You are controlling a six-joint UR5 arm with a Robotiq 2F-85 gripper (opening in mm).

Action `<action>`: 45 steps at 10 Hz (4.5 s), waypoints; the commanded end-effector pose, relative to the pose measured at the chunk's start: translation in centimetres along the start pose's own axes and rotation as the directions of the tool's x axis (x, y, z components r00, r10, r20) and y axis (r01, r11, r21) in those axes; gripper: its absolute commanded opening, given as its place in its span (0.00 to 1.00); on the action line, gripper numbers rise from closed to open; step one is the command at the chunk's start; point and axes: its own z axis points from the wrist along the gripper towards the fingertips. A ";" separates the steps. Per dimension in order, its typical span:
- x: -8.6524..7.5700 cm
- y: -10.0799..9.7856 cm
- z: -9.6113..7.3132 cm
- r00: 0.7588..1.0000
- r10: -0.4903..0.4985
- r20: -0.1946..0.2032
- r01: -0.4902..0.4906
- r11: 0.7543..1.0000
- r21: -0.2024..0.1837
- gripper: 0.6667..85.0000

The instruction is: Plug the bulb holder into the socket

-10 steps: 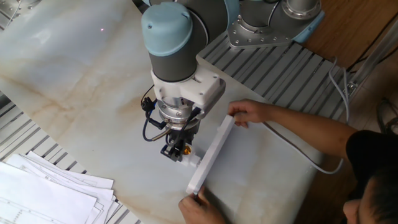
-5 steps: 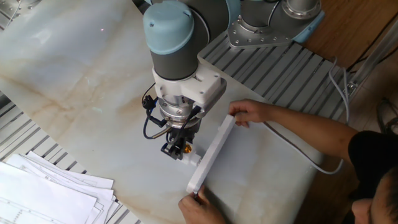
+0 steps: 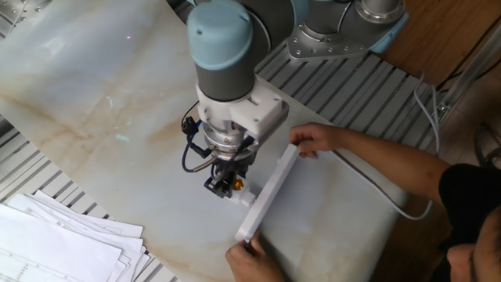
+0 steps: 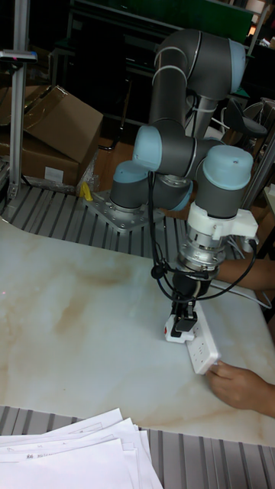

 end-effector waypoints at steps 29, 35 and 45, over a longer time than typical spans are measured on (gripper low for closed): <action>-3.6 -0.5 0.4 0.996 -0.094 -0.003 0.094 0.995 -0.028 0.01; 0.4 0.4 -0.2 0.996 -0.074 0.039 0.074 0.997 -0.002 0.67; 14.0 5.8 -4.4 0.606 0.794 -0.046 -0.777 0.603 0.178 0.01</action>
